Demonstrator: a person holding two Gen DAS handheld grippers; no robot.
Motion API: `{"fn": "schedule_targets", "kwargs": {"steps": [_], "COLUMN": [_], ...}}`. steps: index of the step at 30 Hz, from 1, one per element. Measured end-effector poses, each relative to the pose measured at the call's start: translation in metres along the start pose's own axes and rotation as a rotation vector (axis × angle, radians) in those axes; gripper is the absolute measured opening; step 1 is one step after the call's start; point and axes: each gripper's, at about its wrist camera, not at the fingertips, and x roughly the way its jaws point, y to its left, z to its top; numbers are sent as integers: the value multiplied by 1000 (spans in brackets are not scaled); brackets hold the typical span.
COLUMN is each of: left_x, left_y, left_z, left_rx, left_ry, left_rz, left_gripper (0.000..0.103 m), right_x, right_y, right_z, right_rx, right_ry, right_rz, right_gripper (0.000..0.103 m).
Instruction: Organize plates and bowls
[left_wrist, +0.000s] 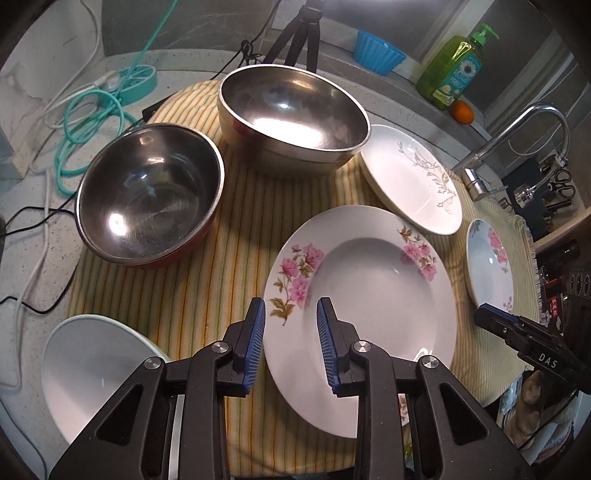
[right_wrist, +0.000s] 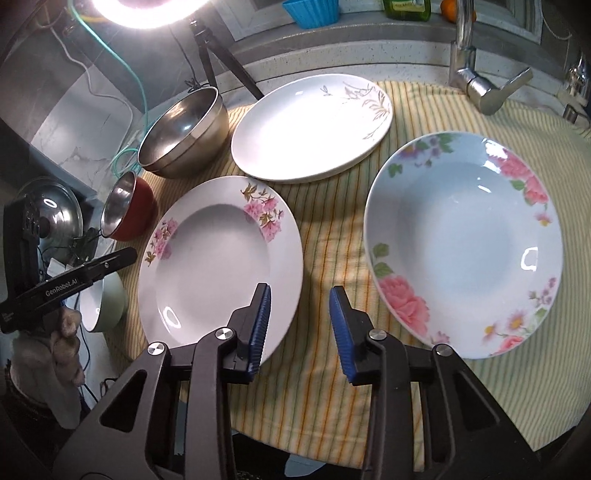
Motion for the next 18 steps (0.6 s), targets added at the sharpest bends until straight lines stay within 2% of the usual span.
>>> {"fn": "schedule_targets", "kwargs": {"steps": [13, 18], "left_x": [15, 19], "left_y": [8, 8], "left_z": [6, 9], "left_rx": [-34, -28], "left_ry": [51, 64], "left_rz": [-16, -18], "left_gripper": [27, 27], "right_x": [26, 32], "right_y": [-3, -6], "right_z": [9, 11], "right_rx": [43, 55], "right_ry": [67, 89], "right_rz": [52, 63], "right_gripper": [28, 22]}}
